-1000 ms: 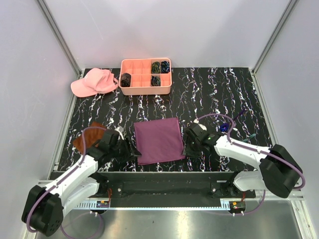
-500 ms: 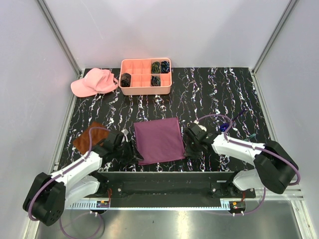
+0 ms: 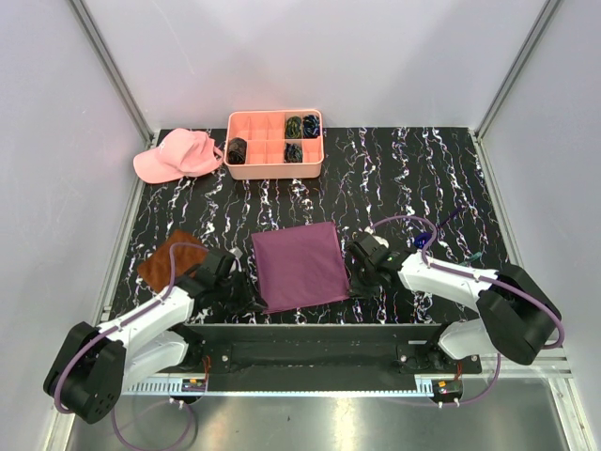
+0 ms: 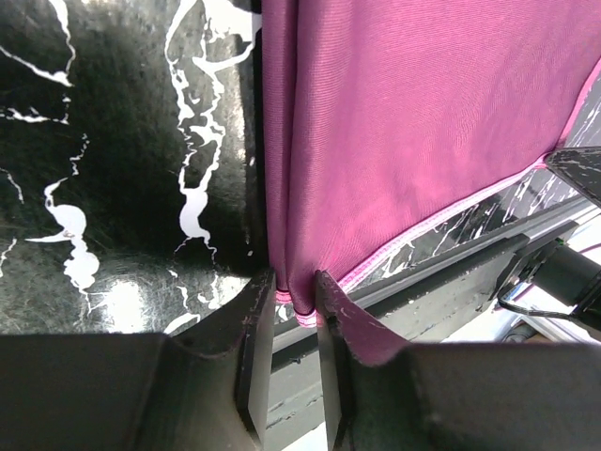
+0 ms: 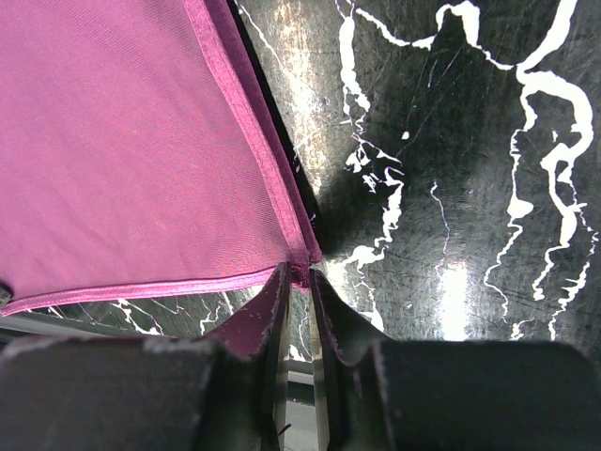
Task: Fold the napkin into a case and place the utensils inside
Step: Pick up the top corner of the square-folded napkin from the center of the board.
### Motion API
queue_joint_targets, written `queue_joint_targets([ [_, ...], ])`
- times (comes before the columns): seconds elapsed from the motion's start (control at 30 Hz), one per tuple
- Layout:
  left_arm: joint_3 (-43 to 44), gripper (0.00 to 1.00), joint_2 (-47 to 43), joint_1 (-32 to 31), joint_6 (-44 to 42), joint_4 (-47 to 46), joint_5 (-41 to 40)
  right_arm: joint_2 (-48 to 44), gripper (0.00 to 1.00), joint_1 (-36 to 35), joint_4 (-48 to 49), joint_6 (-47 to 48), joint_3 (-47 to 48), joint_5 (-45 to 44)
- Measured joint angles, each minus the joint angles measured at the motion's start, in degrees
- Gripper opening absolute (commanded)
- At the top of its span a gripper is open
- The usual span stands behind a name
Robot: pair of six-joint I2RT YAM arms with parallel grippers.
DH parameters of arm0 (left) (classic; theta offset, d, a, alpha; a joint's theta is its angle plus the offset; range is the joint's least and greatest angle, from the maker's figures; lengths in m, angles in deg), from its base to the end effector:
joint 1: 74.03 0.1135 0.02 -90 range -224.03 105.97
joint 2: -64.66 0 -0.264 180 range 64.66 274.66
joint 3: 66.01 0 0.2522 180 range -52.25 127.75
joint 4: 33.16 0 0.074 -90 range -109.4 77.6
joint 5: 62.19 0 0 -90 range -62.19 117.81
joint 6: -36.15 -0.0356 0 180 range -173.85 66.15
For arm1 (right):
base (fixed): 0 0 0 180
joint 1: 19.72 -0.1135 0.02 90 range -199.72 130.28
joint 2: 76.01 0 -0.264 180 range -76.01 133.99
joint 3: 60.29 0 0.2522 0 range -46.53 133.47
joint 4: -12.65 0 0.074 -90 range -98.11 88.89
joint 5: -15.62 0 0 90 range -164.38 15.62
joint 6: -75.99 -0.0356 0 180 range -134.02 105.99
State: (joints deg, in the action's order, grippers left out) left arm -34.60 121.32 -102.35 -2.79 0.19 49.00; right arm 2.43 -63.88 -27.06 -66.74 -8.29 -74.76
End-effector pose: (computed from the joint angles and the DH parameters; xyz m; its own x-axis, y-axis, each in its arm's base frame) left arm 0.1337 -0.0867 0.1350 -0.9452 -0.3144 -0.0875 -0.2022 0.7747 -0.5992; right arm 0.1704 0.1651 0.1596 -0.9502 0.1865 -0.2497 0.1014 0.9426 0.3181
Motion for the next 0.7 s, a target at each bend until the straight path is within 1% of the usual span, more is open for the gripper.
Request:
queue_joint_targets([
  [0.07, -0.3, 0.25, 0.0, 0.0, 0.0, 0.0, 0.0, 0.0, 0.22, 0.0, 0.0, 0.0, 0.0, 0.0],
  [0.2, -0.5, 0.24, 0.0, 0.0, 0.0, 0.0, 0.0, -0.1, 0.25, 0.0, -0.1, 0.0, 0.0, 0.0],
  [0.4, -0.5, 0.24, 0.0, 0.0, 0.0, 0.0, 0.0, -0.6, 0.23, 0.0, -0.7, 0.1, 0.5, 0.0],
  [0.53, -0.5, 0.24, 0.0, 0.0, 0.0, 0.0, 0.0, -0.7, 0.19, 0.0, -0.8, 0.3, 1.1, 0.0],
  [0.6, -0.5, 0.24, 0.0, 0.0, 0.0, 0.0, 0.0, -0.7, 0.18, 0.0, -0.9, 0.4, 1.2, 0.0],
  [0.7, -0.5, 0.24, -0.1, 0.0, 0.0, 0.0, 0.0, -0.7, 0.10, 0.0, -0.9, 0.5, 1.5, 0.0],
])
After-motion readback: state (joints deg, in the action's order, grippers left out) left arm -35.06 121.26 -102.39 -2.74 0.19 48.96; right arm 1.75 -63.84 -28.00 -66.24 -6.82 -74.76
